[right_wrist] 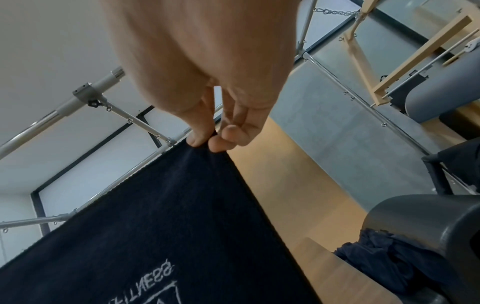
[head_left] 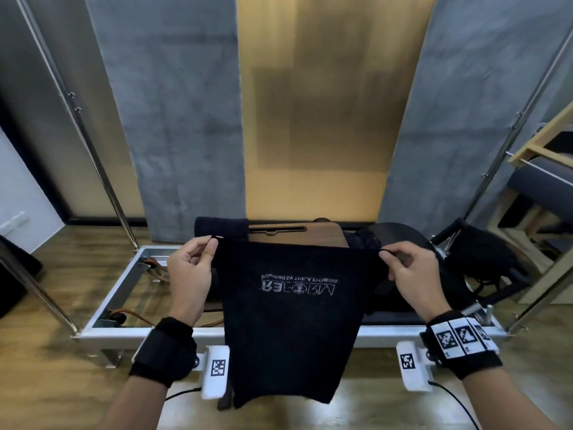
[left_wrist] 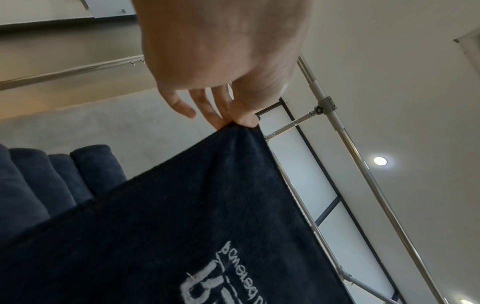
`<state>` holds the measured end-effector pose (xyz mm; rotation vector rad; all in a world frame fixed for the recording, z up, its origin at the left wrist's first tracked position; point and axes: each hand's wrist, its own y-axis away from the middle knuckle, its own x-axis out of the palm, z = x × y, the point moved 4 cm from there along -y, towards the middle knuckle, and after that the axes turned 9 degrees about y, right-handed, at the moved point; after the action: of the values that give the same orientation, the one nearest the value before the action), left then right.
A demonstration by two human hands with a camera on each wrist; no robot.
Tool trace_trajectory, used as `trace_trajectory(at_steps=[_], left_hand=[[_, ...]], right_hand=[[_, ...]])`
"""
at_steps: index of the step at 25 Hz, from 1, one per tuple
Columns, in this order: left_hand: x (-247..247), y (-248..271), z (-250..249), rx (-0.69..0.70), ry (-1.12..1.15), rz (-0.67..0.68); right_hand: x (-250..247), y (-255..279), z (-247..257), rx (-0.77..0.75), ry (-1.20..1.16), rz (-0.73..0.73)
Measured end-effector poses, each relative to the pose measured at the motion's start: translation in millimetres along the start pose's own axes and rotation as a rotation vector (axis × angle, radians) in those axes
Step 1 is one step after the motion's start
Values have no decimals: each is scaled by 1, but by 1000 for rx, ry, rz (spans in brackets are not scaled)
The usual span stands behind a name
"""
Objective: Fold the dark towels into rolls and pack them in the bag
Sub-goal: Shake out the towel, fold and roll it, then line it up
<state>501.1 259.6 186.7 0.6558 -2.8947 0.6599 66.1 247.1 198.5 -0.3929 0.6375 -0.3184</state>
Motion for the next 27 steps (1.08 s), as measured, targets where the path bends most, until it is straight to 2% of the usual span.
trace_trajectory(at_steps=[4, 9, 13, 17, 22, 27], left_hand=[[10, -6, 4, -7, -8, -32], [44, -24, 23, -173, 81, -34], [76, -54, 52, -246, 127, 0], [106, -100, 112, -336, 170, -57], [139, -147, 203, -456, 91, -133], [177, -195, 282, -537, -5, -249]], right_hand=[[-6, -10, -1, 77, -102, -97], [24, -39, -18, 289, -404, 62], [60, -80, -42, 345, -499, 69], [116, -138, -96, 425, -537, 72], [184, -186, -171, 631, -507, 124], [233, -250, -209, 746, -470, 156]])
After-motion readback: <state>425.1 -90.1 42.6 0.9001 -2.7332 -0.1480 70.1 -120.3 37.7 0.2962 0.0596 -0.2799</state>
